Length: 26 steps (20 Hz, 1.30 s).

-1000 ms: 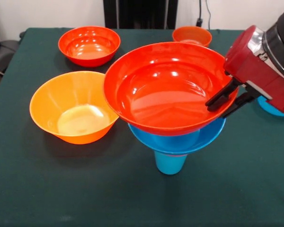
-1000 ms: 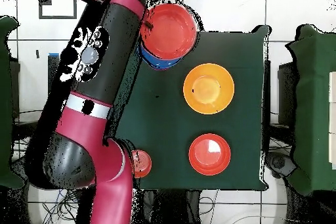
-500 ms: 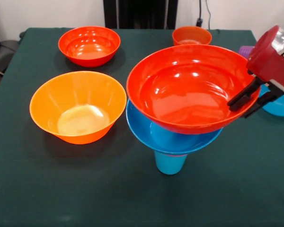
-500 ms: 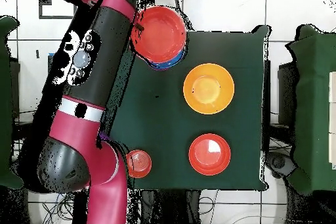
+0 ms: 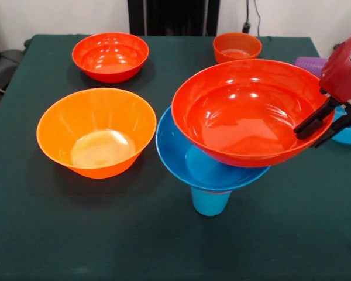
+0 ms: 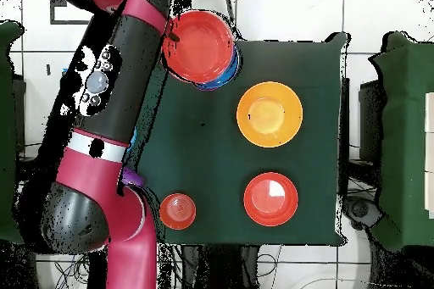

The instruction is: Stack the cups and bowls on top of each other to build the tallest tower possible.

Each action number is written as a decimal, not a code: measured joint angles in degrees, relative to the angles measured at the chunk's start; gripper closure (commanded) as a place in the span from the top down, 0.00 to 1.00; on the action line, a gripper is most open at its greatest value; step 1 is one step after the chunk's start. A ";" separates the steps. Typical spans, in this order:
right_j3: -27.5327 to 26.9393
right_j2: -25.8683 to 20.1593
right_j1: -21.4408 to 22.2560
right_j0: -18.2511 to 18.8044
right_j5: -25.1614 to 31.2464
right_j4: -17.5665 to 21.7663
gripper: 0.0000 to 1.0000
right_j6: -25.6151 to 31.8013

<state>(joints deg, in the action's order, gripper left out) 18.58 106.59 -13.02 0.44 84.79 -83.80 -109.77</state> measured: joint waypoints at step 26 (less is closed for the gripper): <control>0.51 -5.08 -0.54 0.24 -4.64 4.81 0.00 0.00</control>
<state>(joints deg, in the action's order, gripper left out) 19.08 101.51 -13.56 0.68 80.15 -78.99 -109.77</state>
